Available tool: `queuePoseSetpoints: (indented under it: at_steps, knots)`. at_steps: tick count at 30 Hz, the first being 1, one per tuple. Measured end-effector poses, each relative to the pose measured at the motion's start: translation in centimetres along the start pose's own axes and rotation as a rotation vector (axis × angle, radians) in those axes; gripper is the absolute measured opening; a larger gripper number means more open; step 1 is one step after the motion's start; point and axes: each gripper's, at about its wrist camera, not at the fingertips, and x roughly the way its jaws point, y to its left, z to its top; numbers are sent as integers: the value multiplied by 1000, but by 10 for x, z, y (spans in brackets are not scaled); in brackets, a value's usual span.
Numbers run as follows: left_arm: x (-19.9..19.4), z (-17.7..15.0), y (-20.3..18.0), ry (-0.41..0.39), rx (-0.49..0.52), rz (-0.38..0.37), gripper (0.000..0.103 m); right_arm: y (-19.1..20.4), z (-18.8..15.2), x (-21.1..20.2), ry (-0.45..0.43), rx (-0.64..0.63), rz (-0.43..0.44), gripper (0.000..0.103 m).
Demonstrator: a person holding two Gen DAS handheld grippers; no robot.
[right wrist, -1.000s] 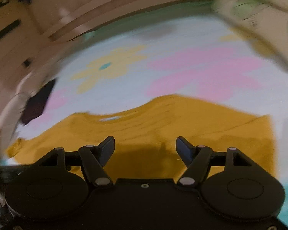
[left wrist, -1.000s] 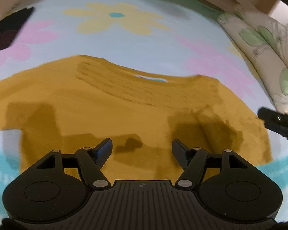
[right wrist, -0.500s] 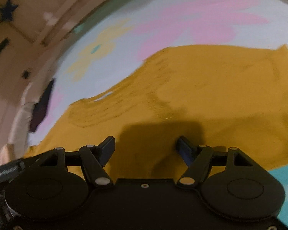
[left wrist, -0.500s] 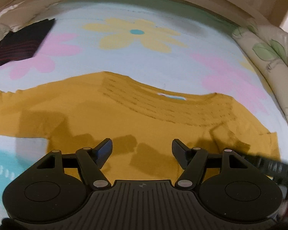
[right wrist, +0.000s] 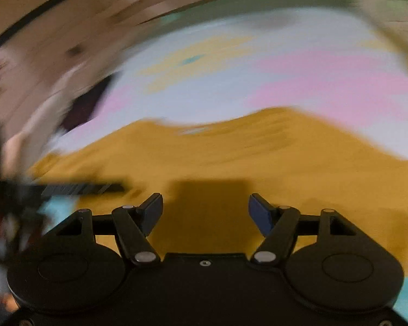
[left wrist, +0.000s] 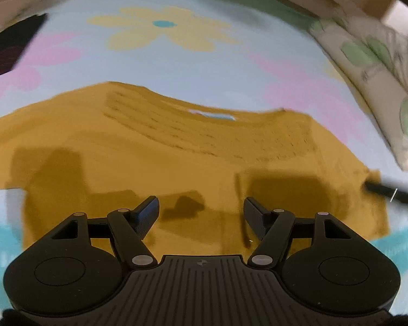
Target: Fold small clothes
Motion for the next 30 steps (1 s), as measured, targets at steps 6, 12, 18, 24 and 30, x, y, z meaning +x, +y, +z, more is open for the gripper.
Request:
queuePoseSetpoints:
  at_steps: [6,12,18,24,30]
  knots:
    - [31,-3,-28,49,16,-49,67,-50,6,-14,-60,207,-100,73]
    - [45,0,-45,34,45,-31,67,-58,5,-18,-65,242,-100,73]
    - [38,2,-49,16,-3,-108,39,-66,5,-22,-94,248,-91,73]
    - [38,0,-69,16,66,-128,28,-78,0,-19,-92,283,-107,73]
    - [27,1,-73,-58,102,-80,0,-84,1,-24,-102,296,-115,73]
